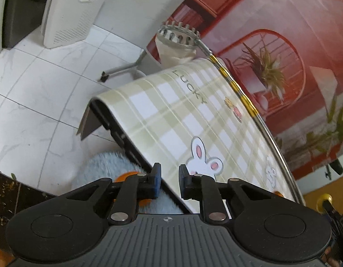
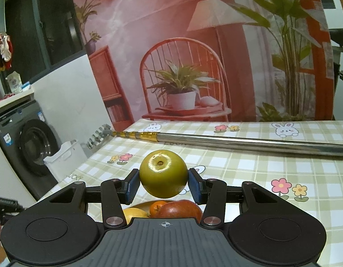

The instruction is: Organize fruits

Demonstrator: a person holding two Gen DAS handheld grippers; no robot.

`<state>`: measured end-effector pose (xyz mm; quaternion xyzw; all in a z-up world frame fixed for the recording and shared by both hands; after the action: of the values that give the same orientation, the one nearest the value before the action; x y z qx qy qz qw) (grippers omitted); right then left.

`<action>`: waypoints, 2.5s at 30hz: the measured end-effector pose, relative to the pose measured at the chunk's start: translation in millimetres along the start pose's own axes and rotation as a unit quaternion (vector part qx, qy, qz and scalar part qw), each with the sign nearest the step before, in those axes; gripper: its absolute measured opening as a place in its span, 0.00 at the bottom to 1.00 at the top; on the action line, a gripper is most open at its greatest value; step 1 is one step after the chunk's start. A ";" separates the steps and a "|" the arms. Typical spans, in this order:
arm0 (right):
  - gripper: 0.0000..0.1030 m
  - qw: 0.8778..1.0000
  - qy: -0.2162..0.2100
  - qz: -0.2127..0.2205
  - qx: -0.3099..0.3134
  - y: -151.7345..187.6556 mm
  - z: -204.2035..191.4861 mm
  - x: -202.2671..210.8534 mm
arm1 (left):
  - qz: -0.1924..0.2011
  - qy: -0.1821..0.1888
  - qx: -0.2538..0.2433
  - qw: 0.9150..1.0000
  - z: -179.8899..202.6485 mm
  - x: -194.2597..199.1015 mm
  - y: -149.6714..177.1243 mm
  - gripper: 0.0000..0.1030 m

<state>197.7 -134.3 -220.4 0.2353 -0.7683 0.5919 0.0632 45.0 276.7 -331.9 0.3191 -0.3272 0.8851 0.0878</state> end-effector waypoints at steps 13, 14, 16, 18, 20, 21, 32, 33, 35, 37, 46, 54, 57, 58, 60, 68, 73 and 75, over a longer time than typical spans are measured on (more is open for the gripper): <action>0.42 1.000 -0.001 0.011 -0.011 -0.5 4.9 8.9 | 0.014 -0.059 -0.005 0.998 -22.4 4.7 -6.9 0.10; 0.42 1.000 0.000 0.012 -0.012 -0.7 5.4 9.3 | 0.014 -0.059 0.006 0.998 -26.6 4.3 -5.7 0.10; 0.42 1.000 0.001 0.012 -0.015 -1.1 6.4 9.0 | -0.008 -0.052 0.038 0.998 -35.0 -1.0 0.1 0.10; 0.42 1.000 0.001 0.012 -0.018 -1.4 7.3 8.6 | 0.001 -0.044 0.049 0.998 -38.8 0.1 2.6 0.10; 0.42 1.000 0.000 0.013 -0.018 -2.2 7.7 8.3 | 0.001 -0.046 0.054 0.998 -38.9 0.8 0.3 0.10; 0.42 1.000 -0.001 0.013 -0.016 -2.5 8.1 8.3 | 0.002 -0.049 0.050 0.998 -37.6 1.3 -1.2 0.10; 0.42 1.000 0.007 0.013 -0.011 -2.0 9.4 10.1 | 0.040 -0.042 -0.080 0.995 50.9 12.5 -24.3 0.13; 0.42 1.000 0.009 0.013 -0.009 -2.6 9.4 10.9 | 0.043 -0.036 -0.097 0.994 64.1 11.0 -25.7 0.13; 0.42 1.000 0.010 0.015 -0.009 -2.8 9.7 14.1 | 0.045 -0.030 -0.136 0.989 88.3 7.5 -24.3 0.14; 0.42 1.000 0.015 0.015 -0.010 -2.4 10.0 17.6 | 0.038 -0.018 -0.164 0.986 111.3 3.3 -18.8 0.14; 0.42 0.999 0.040 0.003 -0.009 5.5 14.7 43.1 | -0.007 0.038 -0.256 0.966 183.0 -2.9 29.6 0.14; 0.42 0.999 0.045 -0.005 -0.007 15.9 8.1 67.4 | -0.038 0.074 -0.323 0.943 226.7 0.0 74.5 0.20; 0.42 0.999 0.048 -0.014 -0.001 21.4 5.7 70.9 | -0.049 0.085 -0.348 0.932 240.1 -5.0 89.7 0.21; 0.42 0.999 0.049 -0.018 0.001 23.6 4.5 71.4 | -0.051 0.089 -0.355 0.929 242.7 -5.6 95.1 0.22; 0.42 0.998 0.050 -0.026 0.004 28.8 1.9 71.7 | -0.054 0.093 -0.363 0.926 242.4 -6.1 100.1 0.25; 0.42 0.997 0.034 -0.059 0.025 42.6 -12.1 55.8 | -0.052 0.079 -0.363 0.927 237.7 -20.0 96.4 0.41; 0.42 0.996 0.024 -0.079 0.039 48.9 -18.8 37.2 | -0.050 0.077 -0.369 0.925 239.3 -24.0 96.6 0.41; 0.42 0.995 0.018 -0.085 0.047 50.3 -21.8 30.9 | -0.048 0.076 -0.370 0.925 239.9 -24.7 97.4 0.41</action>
<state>144.5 -113.2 -246.7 0.2916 -0.7157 0.6238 0.1166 150.5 50.6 -258.5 0.2111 -0.6077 0.7175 0.2670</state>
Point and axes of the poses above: each gripper's, at about its wrist camera, not at the fingertips, and x roughly against the way its jaws point, z to its right, y to its underside, the point moved 7 cm from there along -x, roughly the way its jaws point, and after that the axes turned 5 degrees about z, right-handed, at the moved point
